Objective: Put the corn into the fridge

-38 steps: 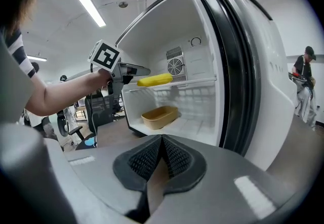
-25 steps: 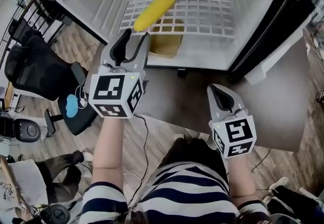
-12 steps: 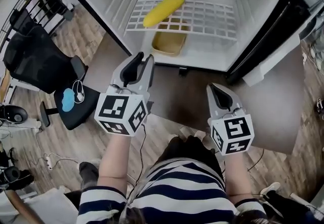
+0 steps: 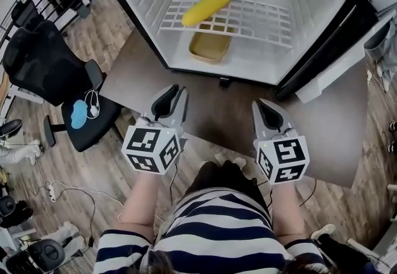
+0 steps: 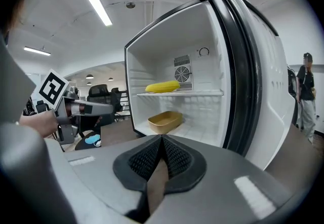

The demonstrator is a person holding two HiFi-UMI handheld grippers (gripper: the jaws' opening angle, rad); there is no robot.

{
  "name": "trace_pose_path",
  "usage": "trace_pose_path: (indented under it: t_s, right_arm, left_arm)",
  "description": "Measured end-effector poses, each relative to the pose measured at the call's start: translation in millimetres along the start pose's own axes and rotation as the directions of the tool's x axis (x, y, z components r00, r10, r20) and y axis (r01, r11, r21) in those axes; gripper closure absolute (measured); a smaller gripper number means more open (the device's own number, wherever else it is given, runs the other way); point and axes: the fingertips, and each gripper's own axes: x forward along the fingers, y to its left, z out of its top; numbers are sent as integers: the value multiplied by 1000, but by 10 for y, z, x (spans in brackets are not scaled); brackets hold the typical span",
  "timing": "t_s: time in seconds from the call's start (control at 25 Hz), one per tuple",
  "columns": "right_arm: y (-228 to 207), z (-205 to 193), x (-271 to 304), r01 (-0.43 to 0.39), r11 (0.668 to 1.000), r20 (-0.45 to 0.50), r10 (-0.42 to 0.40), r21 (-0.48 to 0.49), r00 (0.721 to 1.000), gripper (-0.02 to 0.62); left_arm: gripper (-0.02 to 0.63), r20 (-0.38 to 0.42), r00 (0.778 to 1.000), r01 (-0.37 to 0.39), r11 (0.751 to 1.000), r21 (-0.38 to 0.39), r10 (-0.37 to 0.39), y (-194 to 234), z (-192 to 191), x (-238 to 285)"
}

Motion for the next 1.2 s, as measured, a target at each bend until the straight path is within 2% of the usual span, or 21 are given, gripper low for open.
trace_pose_path:
  t_s: [0.52,1.2]
  right_arm:
    - [134,-24,-21,0,1000,-9,-1,-25,1000,604]
    - [138,49,-74,0,999,-4,0,-41,1000,604]
  left_arm:
    - [606,-99,995,1,998,-60,-7,-17,-494,-251]
    - [606,-98,995,-18,998,-55,12,-26,-481,-340]
